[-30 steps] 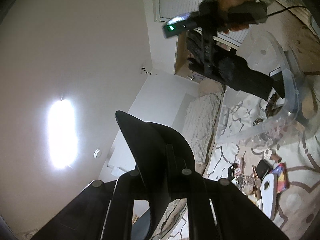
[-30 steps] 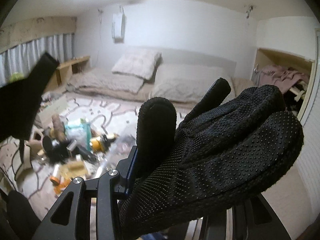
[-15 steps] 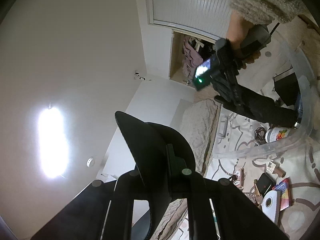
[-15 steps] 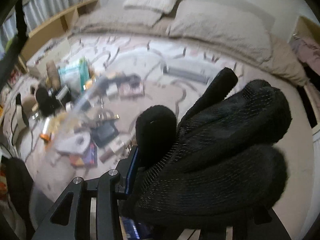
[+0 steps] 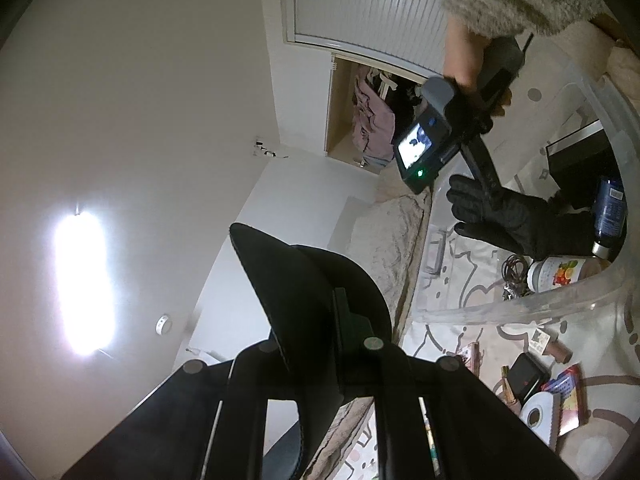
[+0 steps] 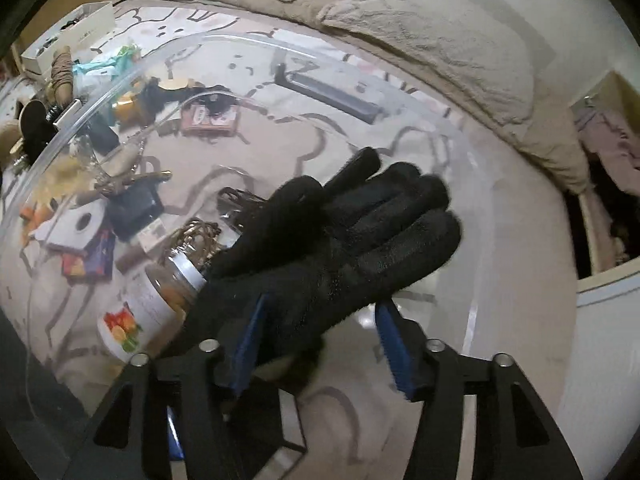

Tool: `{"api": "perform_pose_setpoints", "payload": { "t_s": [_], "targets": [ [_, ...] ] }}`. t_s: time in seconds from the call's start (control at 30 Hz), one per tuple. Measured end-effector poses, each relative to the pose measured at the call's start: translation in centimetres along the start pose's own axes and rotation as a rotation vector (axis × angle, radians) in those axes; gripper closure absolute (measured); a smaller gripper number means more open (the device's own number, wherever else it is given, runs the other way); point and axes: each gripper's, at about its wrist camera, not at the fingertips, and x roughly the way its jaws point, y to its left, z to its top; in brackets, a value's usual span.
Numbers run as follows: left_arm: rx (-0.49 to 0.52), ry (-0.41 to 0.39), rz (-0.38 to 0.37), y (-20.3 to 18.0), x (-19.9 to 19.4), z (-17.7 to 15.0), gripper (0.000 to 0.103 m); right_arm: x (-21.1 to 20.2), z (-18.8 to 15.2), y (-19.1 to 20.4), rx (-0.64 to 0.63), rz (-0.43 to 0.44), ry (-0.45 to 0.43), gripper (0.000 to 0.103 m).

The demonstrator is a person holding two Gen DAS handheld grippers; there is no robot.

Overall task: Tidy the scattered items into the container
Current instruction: 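Lower the black glove into the clear box and open the right tool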

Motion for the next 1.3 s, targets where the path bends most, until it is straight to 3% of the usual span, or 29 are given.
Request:
{"api": "perform_pose_setpoints", "payload": {
  "t_s": [0.17,0.37,0.47,0.6,0.73,0.87,1.07,1.2,1.3],
  "targets": [
    [-0.008,-0.018,-0.007,-0.6,-0.1,0.5,0.091,-2.0,0.0,0.2,-0.033,0.018,-0.053,0.045],
    [-0.013,-0.019,-0.009,-0.7,-0.4,0.7,0.091,-1.3,1.2,2.2,-0.116,0.077,-0.059,0.045],
    [-0.017,-0.019,-0.009,-0.6,-0.4,0.8,0.091,1.5,2.4,3.6,-0.161,0.026,-0.002,0.045],
    [-0.019,-0.017,-0.006,-0.7,-0.5,0.6,0.091,7.0,3.4,4.2,-0.166,-0.024,0.140,0.045],
    [-0.022,-0.007,-0.001,-0.5,-0.4,0.0,0.091,10.9,3.0,3.4,-0.107,-0.009,0.279,0.045],
    [-0.027,0.002,-0.001,-0.6,-0.2,-0.3,0.091,13.0,1.9,2.8,-0.063,0.029,0.357,0.045],
    [-0.027,0.006,-0.015,-1.0,-0.2,-0.5,0.091,14.4,0.4,4.6,-0.132,0.060,0.458,0.045],
    [-0.039,0.007,-0.021,-0.9,-0.2,-0.4,0.091,14.0,-0.1,4.5,-0.122,0.059,0.453,0.045],
    [-0.047,0.004,-0.028,-0.9,0.0,-0.1,0.091,11.4,0.1,4.2,-0.109,0.044,0.389,0.045]
  ]
}}
